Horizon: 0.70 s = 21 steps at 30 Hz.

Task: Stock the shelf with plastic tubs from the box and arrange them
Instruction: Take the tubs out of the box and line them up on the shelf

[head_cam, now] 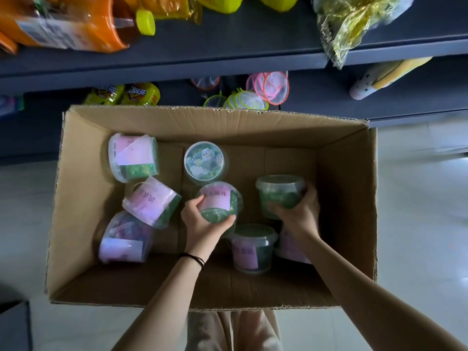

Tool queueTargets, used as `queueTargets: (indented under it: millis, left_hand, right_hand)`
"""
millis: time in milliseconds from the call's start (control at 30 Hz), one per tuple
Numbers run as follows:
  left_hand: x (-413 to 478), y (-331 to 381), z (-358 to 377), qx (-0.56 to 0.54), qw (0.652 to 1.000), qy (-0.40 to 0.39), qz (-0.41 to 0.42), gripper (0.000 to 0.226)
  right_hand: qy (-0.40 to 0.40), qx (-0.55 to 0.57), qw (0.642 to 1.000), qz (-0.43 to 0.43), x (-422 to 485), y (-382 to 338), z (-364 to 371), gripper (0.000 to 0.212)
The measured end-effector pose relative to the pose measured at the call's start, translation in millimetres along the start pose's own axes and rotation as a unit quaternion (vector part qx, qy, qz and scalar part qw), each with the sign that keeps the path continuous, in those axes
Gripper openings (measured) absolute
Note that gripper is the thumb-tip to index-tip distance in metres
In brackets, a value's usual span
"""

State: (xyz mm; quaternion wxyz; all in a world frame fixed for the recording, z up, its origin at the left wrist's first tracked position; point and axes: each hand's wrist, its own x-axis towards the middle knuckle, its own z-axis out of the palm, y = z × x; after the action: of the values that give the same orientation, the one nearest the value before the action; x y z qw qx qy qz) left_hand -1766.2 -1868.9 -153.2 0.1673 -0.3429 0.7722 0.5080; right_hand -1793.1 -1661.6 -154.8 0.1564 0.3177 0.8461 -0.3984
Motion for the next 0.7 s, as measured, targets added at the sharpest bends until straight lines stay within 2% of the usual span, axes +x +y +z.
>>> queueTargets:
  millis: [100, 167, 267, 333, 467, 600, 700]
  left_hand:
    - [10, 7, -6, -0.043, 0.995, -0.044, -0.074, 0.07]
    - [18, 14, -10, -0.025, 0.992, -0.037, -0.117, 0.066]
    - [28, 18, -10, 0.047, 0.989, -0.045, -0.136, 0.073]
    - [28, 19, -8, 0.058, 0.984, -0.066, -0.153, 0.077]
    - [14, 20, -16, 0.049, 0.993, -0.061, -0.083, 0.084]
    - [-12, 37, -34, -0.025, 0.998, -0.013, -0.053, 0.106]
    - [-37, 70, -56, -0.097, 0.995, 0.006, -0.009, 0.101]
  right_hand:
    - [-0.031, -0.051, 0.998, -0.027, -3, -4, 10, 0.115]
    - [-0.039, -0.054, 0.997, -0.028, -3, -8, 16, 0.119]
    - [-0.07, -0.035, 0.997, -0.006, -3, -14, 22, 0.125]
    - [-0.076, -0.024, 0.997, -0.003, -3, -17, 23, 0.12]
    - [-0.075, -0.006, 0.997, -0.01, -11, -29, 16, 0.113]
    - [-0.049, 0.039, 0.996, -0.069, -33, -59, -4, 0.116]
    - [-0.042, 0.09, 0.99, -0.105, -55, -96, -33, 0.112]
